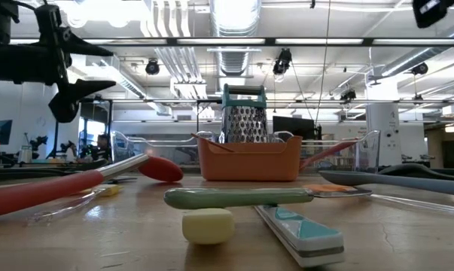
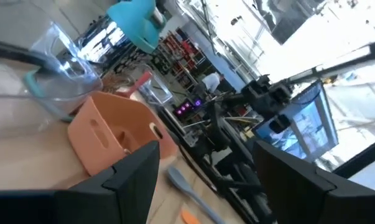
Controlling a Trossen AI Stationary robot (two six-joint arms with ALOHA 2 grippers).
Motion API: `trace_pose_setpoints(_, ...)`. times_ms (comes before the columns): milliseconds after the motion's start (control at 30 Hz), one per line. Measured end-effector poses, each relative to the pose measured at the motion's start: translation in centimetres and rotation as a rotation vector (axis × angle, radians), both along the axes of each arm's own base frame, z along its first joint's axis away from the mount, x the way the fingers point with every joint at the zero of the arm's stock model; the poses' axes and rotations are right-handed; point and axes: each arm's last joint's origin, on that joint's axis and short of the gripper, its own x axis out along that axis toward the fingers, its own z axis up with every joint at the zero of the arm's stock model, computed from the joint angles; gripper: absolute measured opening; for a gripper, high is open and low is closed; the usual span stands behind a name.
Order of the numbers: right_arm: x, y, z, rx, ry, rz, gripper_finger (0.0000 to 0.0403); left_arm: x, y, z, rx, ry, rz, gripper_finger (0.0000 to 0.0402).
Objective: Pick & Place Kitchen Items
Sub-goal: Put the pink spatula into the left transparent bin
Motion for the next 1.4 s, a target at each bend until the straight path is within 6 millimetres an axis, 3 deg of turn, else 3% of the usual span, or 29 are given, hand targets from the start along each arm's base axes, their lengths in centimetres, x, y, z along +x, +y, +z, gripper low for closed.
trace_pose_setpoints(167, -2.3, -1.1, -0.4, 0.041, -0.058, -0.044, 0.0008, 0.0, -0.1, 0.2, 0.038, -0.007, -0.032, 0.0264)
trace_pose_setpoints(367, -1.9, -1.4, -0.6, 0.028, -0.027, -0.205, 0.0008, 0.0, -0.1, 0.2, 0.029, -0.017, -0.032, 0.0264)
trace_pose_setpoints(500, -1.6, -1.3, -0.6, 0.027, -0.013, -0.218, 0.0008, 0.0, -0.3, 0.6, 0.047, -0.055, -0.100, 0.0264)
trace_pose_setpoints(700, -1.1, -1.1, -0.4, 0.035, 0.001, -0.215, 0.0008, -0.5, -0.7, 4.1, 0.266, -0.177, -0.209, 0.0264)
trace_pose_setpoints(900, -0.9, -1.0, -0.4, 0.032, 0.008, -0.215, 0.0008, -0.6, -0.8, 10.2, 0.446, 0.078, -0.235, 0.0264)
trace_pose_setpoints(1100, -0.9, -1.0, -0.4, 0.034, 0.007, -0.216, 0.0008, 2.4, -1.3, 15.9, 0.530, 0.449, -0.377, 0.0264)
trace_pose_setpoints(1267, -0.9, -1.0, -0.3, 0.035, 0.007, -0.216, 0.0008, 6.0, -2.4, 17.6, 0.406, 0.706, -0.495, 0.0264)
trace_pose_setpoints(1400, -0.9, -1.0, -0.4, 0.034, 0.007, -0.216, 0.0008, 9.0, -3.1, 16.9, 0.198, 0.774, -0.495, 0.0264)
